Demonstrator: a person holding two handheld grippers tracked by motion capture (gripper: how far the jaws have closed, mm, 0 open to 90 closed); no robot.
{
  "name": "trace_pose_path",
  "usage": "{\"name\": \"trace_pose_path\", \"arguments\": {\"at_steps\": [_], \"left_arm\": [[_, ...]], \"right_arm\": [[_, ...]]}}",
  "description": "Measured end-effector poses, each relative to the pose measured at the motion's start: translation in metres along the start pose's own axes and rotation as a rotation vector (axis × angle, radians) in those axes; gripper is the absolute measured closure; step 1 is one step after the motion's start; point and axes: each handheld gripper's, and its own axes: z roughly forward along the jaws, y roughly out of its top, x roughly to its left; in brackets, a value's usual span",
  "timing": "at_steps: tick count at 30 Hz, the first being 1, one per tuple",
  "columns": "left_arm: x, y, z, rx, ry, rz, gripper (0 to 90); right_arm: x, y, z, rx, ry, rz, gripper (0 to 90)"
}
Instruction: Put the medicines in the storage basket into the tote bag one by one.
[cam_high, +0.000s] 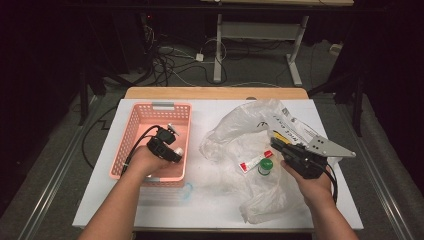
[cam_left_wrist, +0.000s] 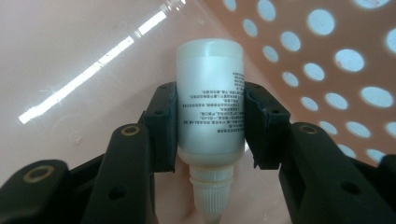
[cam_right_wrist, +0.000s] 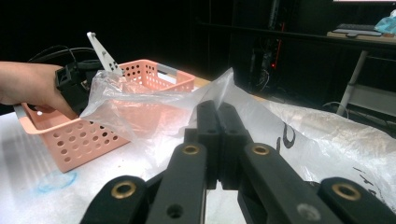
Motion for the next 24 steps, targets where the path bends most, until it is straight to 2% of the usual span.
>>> {"name": "trace_pose_path", "arguments": {"at_steps": [3,5,15,24], "left_arm": [[0.0,0.0,-0.001,-0.003,0.006,0.0,57.9],[0.001,-0.001,-0.004,-0.025,0.008,-0.005,58.0],[-0.005,-0.012,-0.038,-0.232,0.039,-0.022,58.1],[-0.021,-0.028,-0.055,-0.404,0.014,-0.009,58.2]], "right_arm": [[0.0,0.0,0.0,0.0,0.001,-0.002,90.0],[0.0,0.0,0.0,-0.002,0.0,-0.002,90.0],[0.0,0.0,0.0,-0.003,0.001,0.002,90.0],[0.001,0.0,0.0,-0.009,0.001,-0.003,90.0]]}}
